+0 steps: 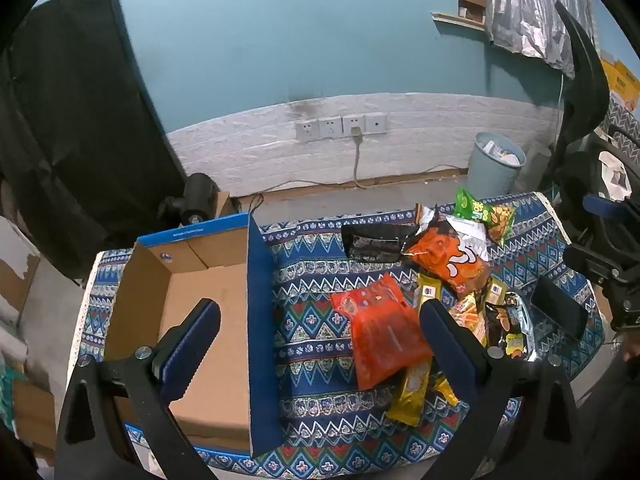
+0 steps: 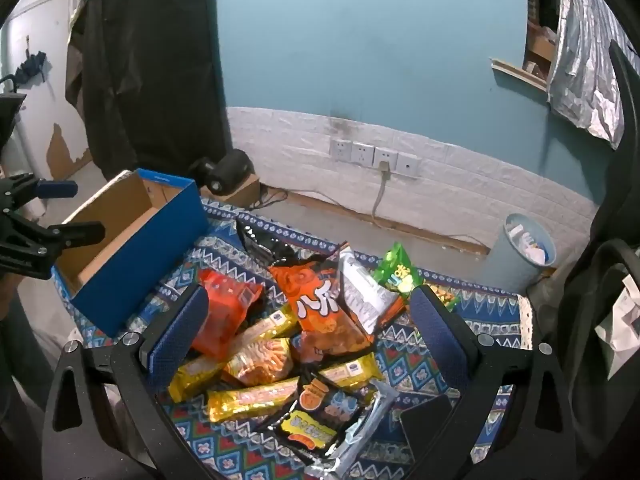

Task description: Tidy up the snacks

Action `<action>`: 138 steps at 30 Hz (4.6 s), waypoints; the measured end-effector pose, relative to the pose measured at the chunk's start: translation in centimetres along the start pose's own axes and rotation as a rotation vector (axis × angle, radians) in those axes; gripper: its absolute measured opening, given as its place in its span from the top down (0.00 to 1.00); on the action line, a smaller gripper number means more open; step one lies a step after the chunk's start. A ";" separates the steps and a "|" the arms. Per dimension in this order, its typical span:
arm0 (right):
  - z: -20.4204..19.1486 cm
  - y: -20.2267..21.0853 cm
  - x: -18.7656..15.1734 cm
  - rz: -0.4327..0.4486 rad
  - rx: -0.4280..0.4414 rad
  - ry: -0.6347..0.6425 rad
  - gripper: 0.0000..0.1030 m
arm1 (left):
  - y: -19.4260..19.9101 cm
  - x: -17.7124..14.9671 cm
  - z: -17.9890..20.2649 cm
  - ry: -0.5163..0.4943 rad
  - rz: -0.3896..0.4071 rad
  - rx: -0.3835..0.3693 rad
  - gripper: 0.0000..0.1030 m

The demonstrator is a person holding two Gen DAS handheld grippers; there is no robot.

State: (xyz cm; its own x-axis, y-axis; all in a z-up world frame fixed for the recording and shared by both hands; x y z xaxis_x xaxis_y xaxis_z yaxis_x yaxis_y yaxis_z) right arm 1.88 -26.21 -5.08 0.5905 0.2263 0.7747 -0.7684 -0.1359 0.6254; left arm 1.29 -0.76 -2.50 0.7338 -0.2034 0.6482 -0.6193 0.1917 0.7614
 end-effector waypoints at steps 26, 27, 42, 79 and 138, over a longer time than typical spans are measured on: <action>0.1 0.0 0.1 -0.012 -0.007 0.009 0.04 | -0.7 -0.3 -0.8 0.038 -0.030 -0.037 0.02; 0.1 0.0 0.1 -0.011 -0.007 0.009 0.04 | -0.6 -0.3 -0.8 0.038 -0.031 -0.038 0.02; 0.0 -0.1 0.2 -0.013 -0.010 0.012 0.04 | -0.7 -0.2 -1.0 0.039 -0.034 -0.044 0.02; 0.0 -0.2 0.1 -0.017 -0.014 0.016 0.04 | -0.8 -0.5 -0.4 0.035 -0.046 -0.056 0.02; 3.1 -5.1 -3.8 -0.230 -0.103 -0.031 0.04 | -9.7 -2.4 -0.9 0.165 -0.286 -0.122 0.02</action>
State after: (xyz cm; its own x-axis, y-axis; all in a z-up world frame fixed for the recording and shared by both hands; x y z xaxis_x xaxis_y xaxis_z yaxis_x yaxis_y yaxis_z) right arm 4.28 -29.39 -10.92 0.7589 0.2098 0.6165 -0.6330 0.0153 0.7740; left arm 5.77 -1.26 -11.41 0.9141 -0.1093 0.3905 -0.3519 0.2645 0.8979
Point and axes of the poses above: each gripper's, at about its wrist camera, not at the fingertips, and y roughly against the way its jaws point, z to its right, x to its top, the point moved 3 cm from there along -y, roughly the way its jaws point, and after that the axes turned 10 degrees about -x, right-handed, at the moved point
